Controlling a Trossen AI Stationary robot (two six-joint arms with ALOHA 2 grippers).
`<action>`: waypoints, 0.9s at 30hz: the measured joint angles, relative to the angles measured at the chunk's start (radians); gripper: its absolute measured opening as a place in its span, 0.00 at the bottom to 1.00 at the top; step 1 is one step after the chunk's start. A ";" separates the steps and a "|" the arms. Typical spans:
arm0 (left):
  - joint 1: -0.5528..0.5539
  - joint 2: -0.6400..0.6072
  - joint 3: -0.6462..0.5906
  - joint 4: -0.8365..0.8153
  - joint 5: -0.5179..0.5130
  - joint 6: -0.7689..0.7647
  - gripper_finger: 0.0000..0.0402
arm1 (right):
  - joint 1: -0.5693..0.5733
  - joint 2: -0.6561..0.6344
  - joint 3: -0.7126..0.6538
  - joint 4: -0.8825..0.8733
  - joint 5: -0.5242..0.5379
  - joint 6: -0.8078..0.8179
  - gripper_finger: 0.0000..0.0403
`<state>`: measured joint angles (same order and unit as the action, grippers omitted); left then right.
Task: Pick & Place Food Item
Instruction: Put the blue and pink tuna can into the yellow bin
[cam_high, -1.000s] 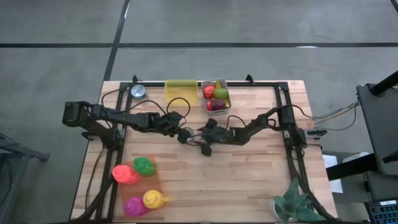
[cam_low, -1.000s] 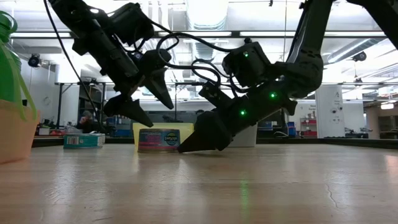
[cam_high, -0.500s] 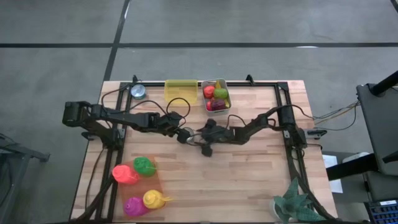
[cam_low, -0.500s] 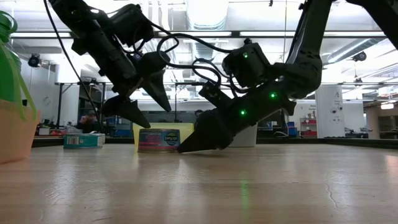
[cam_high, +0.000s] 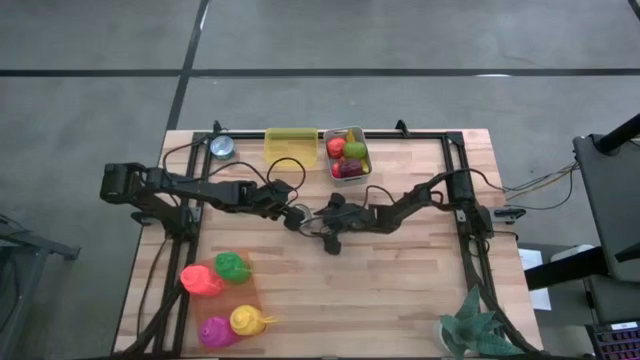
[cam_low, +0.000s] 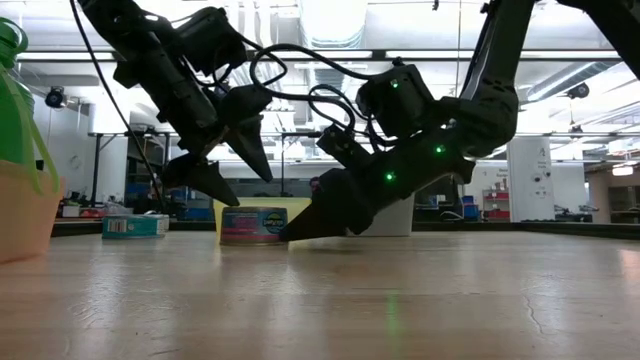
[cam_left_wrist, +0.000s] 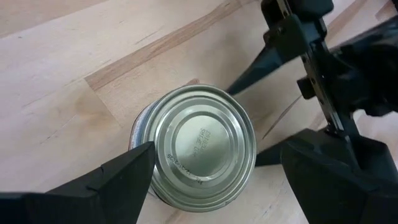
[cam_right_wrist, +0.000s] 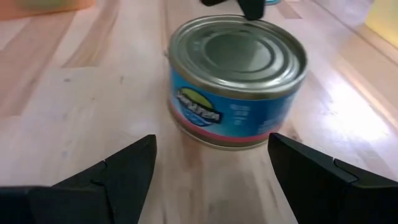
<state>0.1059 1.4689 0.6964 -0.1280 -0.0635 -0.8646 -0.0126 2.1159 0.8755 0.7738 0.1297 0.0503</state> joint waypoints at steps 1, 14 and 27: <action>0.000 0.000 0.000 0.000 0.000 0.000 0.88 | -0.001 0.000 0.000 0.000 0.000 0.001 0.76; 0.000 0.001 -0.006 0.004 -0.049 0.000 0.88 | -0.001 0.000 0.003 0.001 0.001 0.002 0.76; 0.000 0.001 -0.015 0.008 -0.052 0.000 0.88 | -0.001 0.000 0.022 0.000 0.001 -0.001 0.76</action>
<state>0.1062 1.4696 0.6815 -0.1204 -0.1154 -0.8646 -0.0135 2.1159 0.8970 0.7738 0.1303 0.0490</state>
